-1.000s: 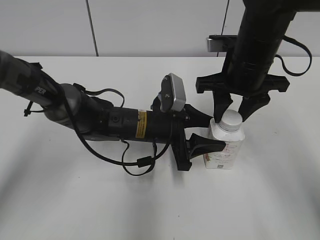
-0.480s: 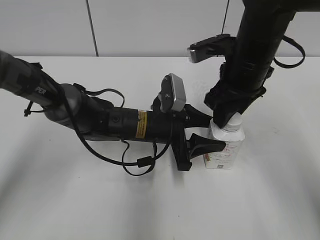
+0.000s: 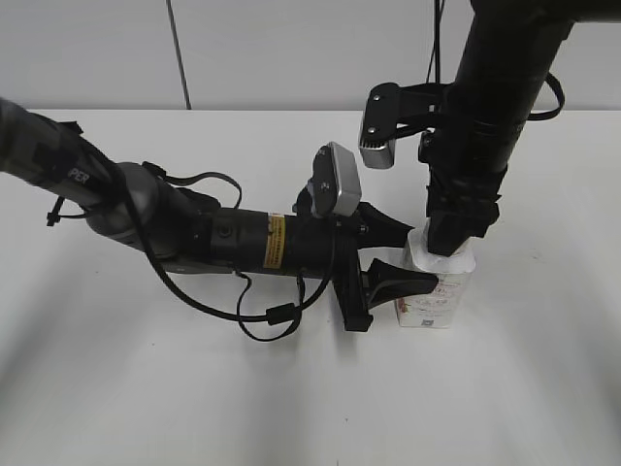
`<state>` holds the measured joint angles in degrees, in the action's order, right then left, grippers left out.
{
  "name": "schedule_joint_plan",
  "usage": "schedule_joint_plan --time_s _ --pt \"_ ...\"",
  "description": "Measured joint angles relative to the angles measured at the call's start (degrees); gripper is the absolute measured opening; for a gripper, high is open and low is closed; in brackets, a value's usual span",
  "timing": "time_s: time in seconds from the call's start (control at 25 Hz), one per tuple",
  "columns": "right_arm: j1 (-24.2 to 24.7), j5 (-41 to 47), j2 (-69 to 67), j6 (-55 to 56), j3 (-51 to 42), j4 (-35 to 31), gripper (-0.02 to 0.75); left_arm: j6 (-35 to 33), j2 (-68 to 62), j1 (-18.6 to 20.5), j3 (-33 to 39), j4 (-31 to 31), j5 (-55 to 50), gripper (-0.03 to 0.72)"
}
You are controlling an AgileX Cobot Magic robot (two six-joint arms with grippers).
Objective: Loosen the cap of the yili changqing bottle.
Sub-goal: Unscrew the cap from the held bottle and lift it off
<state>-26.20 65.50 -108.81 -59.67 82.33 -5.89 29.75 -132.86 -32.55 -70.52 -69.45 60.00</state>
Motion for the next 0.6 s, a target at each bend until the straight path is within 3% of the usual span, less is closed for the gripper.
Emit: schedule_joint_plan --time_s 0.28,0.6 --pt "0.00 0.00 0.00 3.61 0.00 0.00 0.398 0.00 0.00 0.00 0.00 0.00 0.00 0.406" --pt "0.00 -0.18 0.12 8.78 0.00 1.13 0.517 0.00 0.00 0.00 0.00 0.00 0.00 0.406"
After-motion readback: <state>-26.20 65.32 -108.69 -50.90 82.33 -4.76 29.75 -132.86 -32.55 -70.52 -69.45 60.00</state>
